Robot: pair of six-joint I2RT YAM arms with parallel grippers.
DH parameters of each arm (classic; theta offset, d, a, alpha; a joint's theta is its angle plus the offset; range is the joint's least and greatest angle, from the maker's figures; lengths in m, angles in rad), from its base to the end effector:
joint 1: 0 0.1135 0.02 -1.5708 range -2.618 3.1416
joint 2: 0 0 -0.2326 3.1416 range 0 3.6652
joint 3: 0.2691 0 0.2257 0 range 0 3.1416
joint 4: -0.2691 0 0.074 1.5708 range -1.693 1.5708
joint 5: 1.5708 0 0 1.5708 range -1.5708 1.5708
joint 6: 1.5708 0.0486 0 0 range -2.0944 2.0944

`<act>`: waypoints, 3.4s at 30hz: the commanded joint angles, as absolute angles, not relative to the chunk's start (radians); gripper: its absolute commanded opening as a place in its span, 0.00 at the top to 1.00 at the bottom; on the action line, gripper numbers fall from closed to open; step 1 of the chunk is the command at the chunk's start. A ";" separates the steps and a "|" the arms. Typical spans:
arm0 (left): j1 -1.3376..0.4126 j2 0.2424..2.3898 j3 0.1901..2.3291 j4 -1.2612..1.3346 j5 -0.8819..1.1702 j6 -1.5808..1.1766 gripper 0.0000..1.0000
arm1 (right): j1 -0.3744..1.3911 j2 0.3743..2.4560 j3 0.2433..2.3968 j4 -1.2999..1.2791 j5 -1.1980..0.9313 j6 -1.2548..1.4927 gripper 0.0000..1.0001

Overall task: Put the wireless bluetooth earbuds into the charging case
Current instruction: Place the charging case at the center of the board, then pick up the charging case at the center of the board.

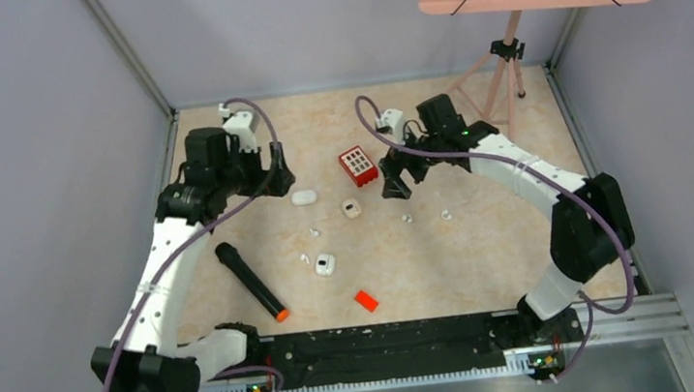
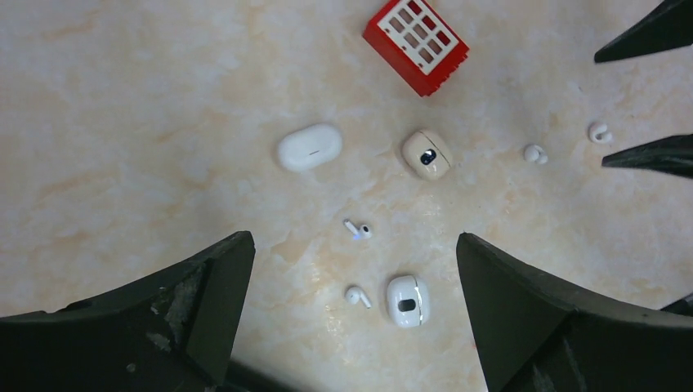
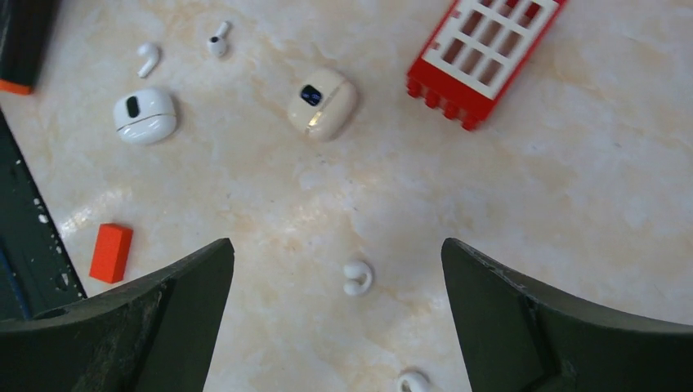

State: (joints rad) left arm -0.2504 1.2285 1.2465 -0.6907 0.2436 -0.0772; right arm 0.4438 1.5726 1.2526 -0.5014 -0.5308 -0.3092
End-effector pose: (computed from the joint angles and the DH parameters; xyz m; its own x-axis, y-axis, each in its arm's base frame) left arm 0.2424 -0.0741 0.3210 -0.6345 0.0850 -0.7682 0.3754 0.9027 -0.2102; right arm 0.2828 0.1617 0.2498 -0.4224 -0.4914 -0.7617 -0.8506 0.5052 0.1457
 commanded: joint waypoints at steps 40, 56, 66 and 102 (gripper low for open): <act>0.285 0.854 0.861 -0.671 0.392 -0.644 0.01 | 1.089 2.060 1.539 -0.448 -0.013 0.008 0.01; 0.295 0.857 0.819 -0.610 0.448 -0.669 0.01 | 1.058 1.847 1.352 -0.453 -0.040 -0.081 0.04; 0.296 0.869 0.862 -0.603 0.448 -0.651 0.01 | 1.044 1.913 1.449 -0.490 -0.201 0.036 0.12; 0.302 0.902 0.814 -0.554 0.458 -0.724 0.10 | 1.074 1.993 1.455 -0.491 -0.075 -0.019 0.55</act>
State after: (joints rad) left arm 0.2939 0.8886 0.8280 -0.6228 0.4419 -0.7132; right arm 1.0676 2.0460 1.4731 -0.5087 -0.0238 0.0498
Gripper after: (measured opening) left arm 0.908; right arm 0.476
